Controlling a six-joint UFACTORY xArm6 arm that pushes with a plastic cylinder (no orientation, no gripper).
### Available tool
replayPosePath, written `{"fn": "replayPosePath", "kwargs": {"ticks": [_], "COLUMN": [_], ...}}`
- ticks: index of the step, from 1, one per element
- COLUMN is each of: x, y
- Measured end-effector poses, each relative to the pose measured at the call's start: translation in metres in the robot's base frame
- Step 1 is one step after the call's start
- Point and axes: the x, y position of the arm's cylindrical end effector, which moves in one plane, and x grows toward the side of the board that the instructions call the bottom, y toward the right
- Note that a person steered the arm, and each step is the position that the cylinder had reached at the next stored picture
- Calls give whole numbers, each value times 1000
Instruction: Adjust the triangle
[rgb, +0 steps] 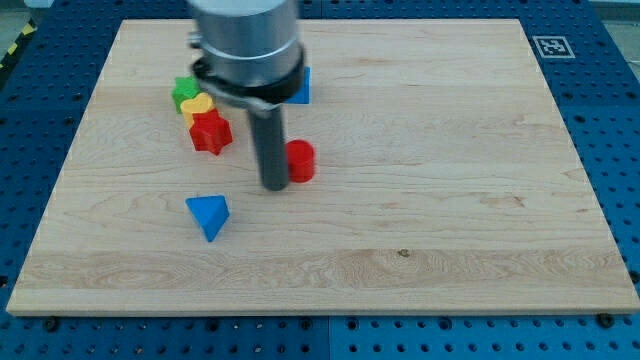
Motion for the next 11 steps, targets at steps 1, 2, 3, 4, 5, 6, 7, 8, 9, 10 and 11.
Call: {"fn": "replayPosePath", "kwargs": {"ticks": [1,2,3,4,5,6,7,8,9,10,11], "x": [0,0,0,5,68,81,80,80,69,55,93], "y": [10,-15,-72,-128,-149,-144,-127,-88,-46,-33,-33]}}
